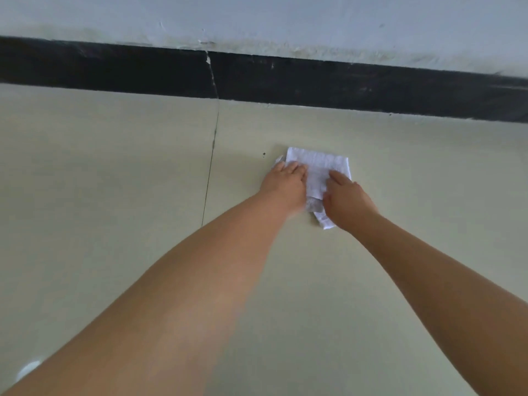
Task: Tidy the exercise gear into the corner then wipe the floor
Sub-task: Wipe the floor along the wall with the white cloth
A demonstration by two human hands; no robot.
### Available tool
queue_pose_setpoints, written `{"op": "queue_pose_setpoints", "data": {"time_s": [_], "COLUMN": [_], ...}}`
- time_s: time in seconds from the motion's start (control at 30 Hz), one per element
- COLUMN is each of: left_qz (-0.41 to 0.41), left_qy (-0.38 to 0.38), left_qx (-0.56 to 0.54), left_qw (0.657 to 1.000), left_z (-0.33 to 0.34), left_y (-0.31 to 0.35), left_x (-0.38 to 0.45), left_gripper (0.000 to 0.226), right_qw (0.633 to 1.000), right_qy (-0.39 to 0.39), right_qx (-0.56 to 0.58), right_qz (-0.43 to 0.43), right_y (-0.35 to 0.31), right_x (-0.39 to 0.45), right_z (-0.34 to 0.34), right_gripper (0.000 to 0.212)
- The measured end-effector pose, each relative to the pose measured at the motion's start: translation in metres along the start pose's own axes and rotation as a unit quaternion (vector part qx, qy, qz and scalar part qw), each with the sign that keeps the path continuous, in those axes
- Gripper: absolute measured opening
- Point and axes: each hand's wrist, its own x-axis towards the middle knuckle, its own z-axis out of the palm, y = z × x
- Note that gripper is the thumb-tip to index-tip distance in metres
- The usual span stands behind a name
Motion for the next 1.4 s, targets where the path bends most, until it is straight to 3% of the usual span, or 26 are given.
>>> {"op": "queue_pose_setpoints", "data": {"time_s": [0.1, 0.23, 0.33, 0.43, 0.53, 0.6, 0.67, 0.77, 0.93, 1.03, 1.17, 1.27, 1.4], "left_qz": [-0.028, -0.055, -0.094, -0.064, -0.017, 0.047, 0.106, 0.137, 0.071, -0.001, -0.053, -0.026, 0.011], "left_qy": [0.039, 0.018, 0.015, 0.048, 0.063, 0.063, 0.068, 0.075, 0.089, 0.037, 0.048, 0.079, 0.038], "left_qx": [0.024, 0.072, 0.024, 0.004, 0.009, 0.018, 0.03, 0.011, 0.034, 0.021, 0.016, 0.004, 0.034], "left_qw": [0.999, 0.996, 0.995, 0.997, 0.998, 0.997, 0.992, 0.988, 0.993, 0.999, 0.997, 0.997, 0.999], "left_z": [-0.003, 0.003, 0.023, 0.049, 0.071, 0.075, 0.075, 0.067, 0.022, 0.008, 0.02, 0.043, 0.067], "left_y": [-0.026, -0.073, -0.098, -0.092, -0.069, -0.043, -0.016, 0.013, 0.026, 0.002, -0.057, -0.077, -0.064], "left_x": [0.005, -0.019, -0.056, -0.091, -0.114, -0.12, -0.114, -0.078, -0.015, 0.0, -0.035, -0.078, -0.107], "left_gripper": [0.05, 0.048, 0.043, 0.041, 0.046, 0.045, 0.044, 0.049, 0.044, 0.04, 0.037, 0.039, 0.044], "right_qw": [0.998, 0.991, 0.986, 0.982, 0.984, 0.988, 0.995, 0.998, 0.996, 0.994, 0.991, 0.986, 0.986], "right_qy": [0.028, 0.005, 0.0, 0.01, -0.032, 0.005, -0.006, 0.014, 0.042, 0.041, 0.017, 0.02, -0.002], "right_qx": [0.065, 0.099, 0.11, 0.108, 0.085, 0.052, 0.025, 0.034, 0.08, 0.097, 0.127, 0.138, 0.12], "right_qz": [-0.001, -0.09, -0.124, -0.155, -0.15, -0.149, -0.098, -0.049, 0.028, 0.004, -0.048, -0.096, -0.113], "right_y": [-0.019, -0.057, -0.086, -0.094, -0.08, -0.062, -0.037, -0.001, 0.023, 0.002, -0.048, -0.079, -0.073], "right_x": [0.025, 0.051, 0.046, 0.015, -0.032, -0.064, -0.083, -0.081, -0.031, 0.001, 0.016, 0.0, -0.039], "right_z": [-0.01, -0.012, -0.002, 0.016, 0.039, 0.058, 0.072, 0.073, 0.029, 0.01, 0.014, 0.025, 0.041], "right_gripper": [0.05, 0.059, 0.058, 0.058, 0.062, 0.06, 0.046, 0.042, 0.052, 0.06, 0.059, 0.052, 0.056]}}
